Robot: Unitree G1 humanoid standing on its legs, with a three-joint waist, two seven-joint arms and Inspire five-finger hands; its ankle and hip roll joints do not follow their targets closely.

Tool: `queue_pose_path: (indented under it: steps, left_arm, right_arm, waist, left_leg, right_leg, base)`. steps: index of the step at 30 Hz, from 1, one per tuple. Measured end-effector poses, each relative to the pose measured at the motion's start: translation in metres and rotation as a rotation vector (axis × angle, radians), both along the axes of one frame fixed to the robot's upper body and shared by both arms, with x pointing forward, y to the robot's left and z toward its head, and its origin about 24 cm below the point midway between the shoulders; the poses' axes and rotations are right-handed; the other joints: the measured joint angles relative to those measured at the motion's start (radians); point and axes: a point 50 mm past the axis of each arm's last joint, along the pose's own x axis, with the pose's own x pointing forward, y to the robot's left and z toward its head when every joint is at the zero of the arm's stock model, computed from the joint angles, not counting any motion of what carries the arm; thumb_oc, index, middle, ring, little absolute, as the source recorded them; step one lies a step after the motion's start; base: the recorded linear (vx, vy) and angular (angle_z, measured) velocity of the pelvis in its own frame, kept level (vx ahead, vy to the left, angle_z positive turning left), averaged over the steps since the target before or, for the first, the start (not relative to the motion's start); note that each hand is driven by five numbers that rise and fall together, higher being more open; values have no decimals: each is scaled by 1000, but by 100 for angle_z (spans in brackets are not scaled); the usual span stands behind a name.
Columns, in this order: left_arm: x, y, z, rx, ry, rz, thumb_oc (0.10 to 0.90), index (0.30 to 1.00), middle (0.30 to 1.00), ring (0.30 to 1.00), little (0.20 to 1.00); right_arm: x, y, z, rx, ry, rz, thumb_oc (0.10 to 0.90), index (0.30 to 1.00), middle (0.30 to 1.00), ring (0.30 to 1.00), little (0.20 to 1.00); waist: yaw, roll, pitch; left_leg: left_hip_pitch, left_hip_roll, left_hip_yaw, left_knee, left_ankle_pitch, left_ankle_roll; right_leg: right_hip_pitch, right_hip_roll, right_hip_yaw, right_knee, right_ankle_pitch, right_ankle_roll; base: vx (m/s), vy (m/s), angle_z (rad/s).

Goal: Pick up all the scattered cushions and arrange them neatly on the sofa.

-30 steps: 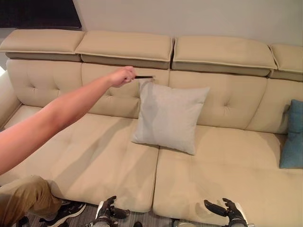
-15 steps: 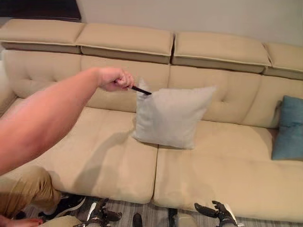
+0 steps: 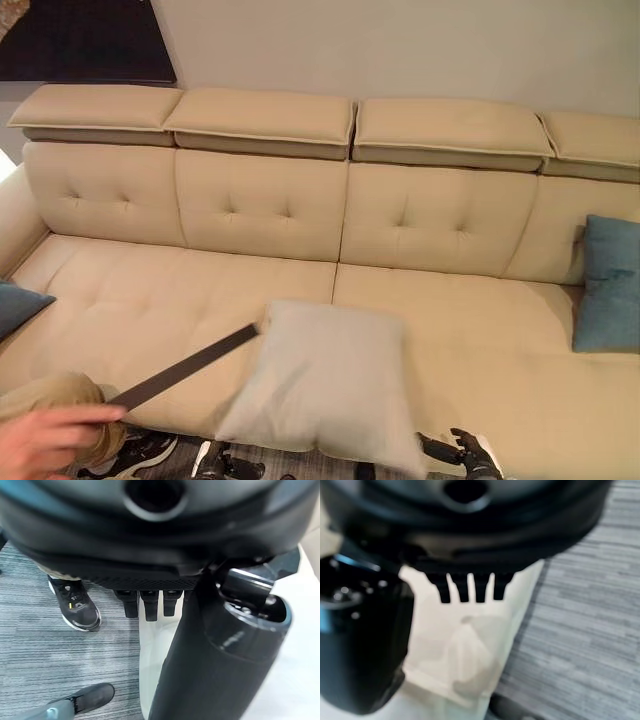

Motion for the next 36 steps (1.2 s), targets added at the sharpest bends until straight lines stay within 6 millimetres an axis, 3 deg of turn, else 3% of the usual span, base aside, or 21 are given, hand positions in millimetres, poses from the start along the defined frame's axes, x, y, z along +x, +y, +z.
queue_pose_path:
  steps: [7,36]
  left_arm:
    - [-14,-1,-4,1,40,-10,800,900,900,900,900]
    - [-13,2,-3,22,45,-47,800,900,900,900,900]
  right_arm:
    - [-8,-2,-3,-6,39,-10,800,900,900,900,900]
    - [-13,-5,-3,-17,56,-11,800,900,900,900,900]
  waist:
    - [2,7,-5]
    - [2,7,-42]
  left_leg:
    - [12,-5,-6,0,0,0]
    - [36,-4,-12,-12,0,0]
  right_leg:
    - [18,-7,-3,-7,2,2]
    - [50,-5,-6,-33,6,-1]
  base:
    - [14,-15,2]
    - [2,0,0]
